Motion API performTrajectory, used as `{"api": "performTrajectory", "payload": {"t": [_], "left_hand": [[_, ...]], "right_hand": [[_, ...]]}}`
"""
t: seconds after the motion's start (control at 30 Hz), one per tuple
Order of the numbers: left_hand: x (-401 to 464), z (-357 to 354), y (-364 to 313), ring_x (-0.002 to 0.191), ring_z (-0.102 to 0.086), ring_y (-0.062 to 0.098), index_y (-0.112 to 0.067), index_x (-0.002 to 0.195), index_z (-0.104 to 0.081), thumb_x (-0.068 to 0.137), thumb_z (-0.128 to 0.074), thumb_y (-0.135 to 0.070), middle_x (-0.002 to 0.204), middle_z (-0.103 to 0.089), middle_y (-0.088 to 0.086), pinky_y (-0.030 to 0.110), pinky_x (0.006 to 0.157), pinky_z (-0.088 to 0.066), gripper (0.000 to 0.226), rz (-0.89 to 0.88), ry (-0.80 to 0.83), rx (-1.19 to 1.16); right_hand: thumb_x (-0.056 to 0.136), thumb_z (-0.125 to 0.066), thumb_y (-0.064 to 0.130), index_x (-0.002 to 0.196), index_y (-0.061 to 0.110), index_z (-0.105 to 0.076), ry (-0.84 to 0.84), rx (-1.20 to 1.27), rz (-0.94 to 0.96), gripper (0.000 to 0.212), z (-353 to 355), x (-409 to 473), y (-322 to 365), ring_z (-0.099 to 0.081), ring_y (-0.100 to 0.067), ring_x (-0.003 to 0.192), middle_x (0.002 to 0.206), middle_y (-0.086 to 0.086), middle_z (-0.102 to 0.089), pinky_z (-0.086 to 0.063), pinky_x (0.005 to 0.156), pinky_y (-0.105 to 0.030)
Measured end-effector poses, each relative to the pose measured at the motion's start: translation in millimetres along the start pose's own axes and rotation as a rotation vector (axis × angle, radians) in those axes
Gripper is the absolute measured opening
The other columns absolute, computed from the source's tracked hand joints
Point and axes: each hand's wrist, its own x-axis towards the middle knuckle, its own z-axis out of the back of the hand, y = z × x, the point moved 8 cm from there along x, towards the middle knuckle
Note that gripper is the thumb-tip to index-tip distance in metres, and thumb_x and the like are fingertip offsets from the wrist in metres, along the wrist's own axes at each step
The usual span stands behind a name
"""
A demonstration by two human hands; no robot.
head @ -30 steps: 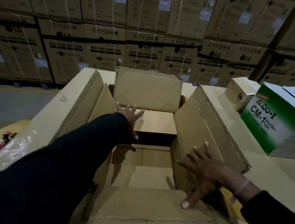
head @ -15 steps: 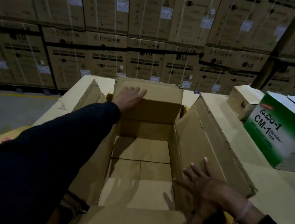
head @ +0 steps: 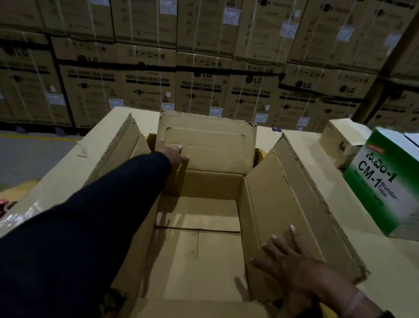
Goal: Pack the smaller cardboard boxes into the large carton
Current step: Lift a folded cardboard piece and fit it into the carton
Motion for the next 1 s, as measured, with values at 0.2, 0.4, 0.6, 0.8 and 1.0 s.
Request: {"api": "performTrajectory", "payload": {"t": [0.2,0.4,0.6,0.8,1.0], "left_hand": [[-32.2,3.7,-3.1,0.155,-0.020,0.036,-0.031,0.164,-0.009,0.103,-0.057,-0.024,0.170,-0.016,0.011,0.071,0.119,-0.010,0.079,-0.022,-0.016,0.079],[-77.3,3.0,-7.0,0.154,-0.020,0.036,-0.033,0.163,-0.017,0.099,-0.056,-0.054,0.170,-0.016,0.010,0.070,0.120,-0.010,0.078,-0.065,-0.047,0.065],[-114.5,-4.5,-0.9,0.157,-0.011,0.034,-0.034,0.164,-0.010,0.098,-0.051,-0.062,0.172,-0.005,0.009,0.068,0.121,-0.009,0.082,-0.109,-0.119,0.106],[-135.3,-46.7,17.6,0.157,-0.001,0.037,-0.038,0.162,-0.012,0.085,-0.055,-0.076,0.172,-0.001,0.008,0.069,0.119,0.002,0.096,-0.037,-0.127,0.031],[-151.8,-87.7,33.1,0.155,-0.001,0.043,-0.037,0.161,-0.023,0.075,-0.034,-0.097,0.170,-0.010,0.012,0.064,0.122,0.000,0.106,-0.003,-0.072,0.139]], "right_hand": [[0.065,-0.058,0.096,0.166,0.041,-0.003,-0.074,0.075,-0.023,0.127,1.1,26.7,-11.8,0.024,-0.036,0.157,0.175,-0.011,0.008,0.028,0.109,-0.074],[0.065,-0.053,0.099,0.167,0.034,-0.010,-0.205,-0.010,-0.262,0.128,43.2,47.0,-30.9,0.025,-0.045,0.154,0.174,-0.013,0.010,0.029,0.101,-0.079],[0.074,-0.060,0.088,0.164,0.034,-0.026,-0.370,-0.050,-0.430,0.110,76.7,34.8,-40.1,0.018,-0.049,0.155,0.174,-0.016,0.005,0.019,0.111,-0.079],[0.083,-0.061,0.079,0.165,0.036,-0.021,-0.349,-0.083,-0.530,0.101,71.4,23.7,-52.6,0.017,-0.054,0.154,0.173,-0.021,0.010,0.014,0.120,-0.072],[0.076,-0.061,0.087,0.167,0.036,-0.004,-0.252,-0.174,-0.597,0.119,46.4,15.7,-62.3,0.019,-0.058,0.152,0.171,-0.023,0.019,0.009,0.123,-0.067]]}}
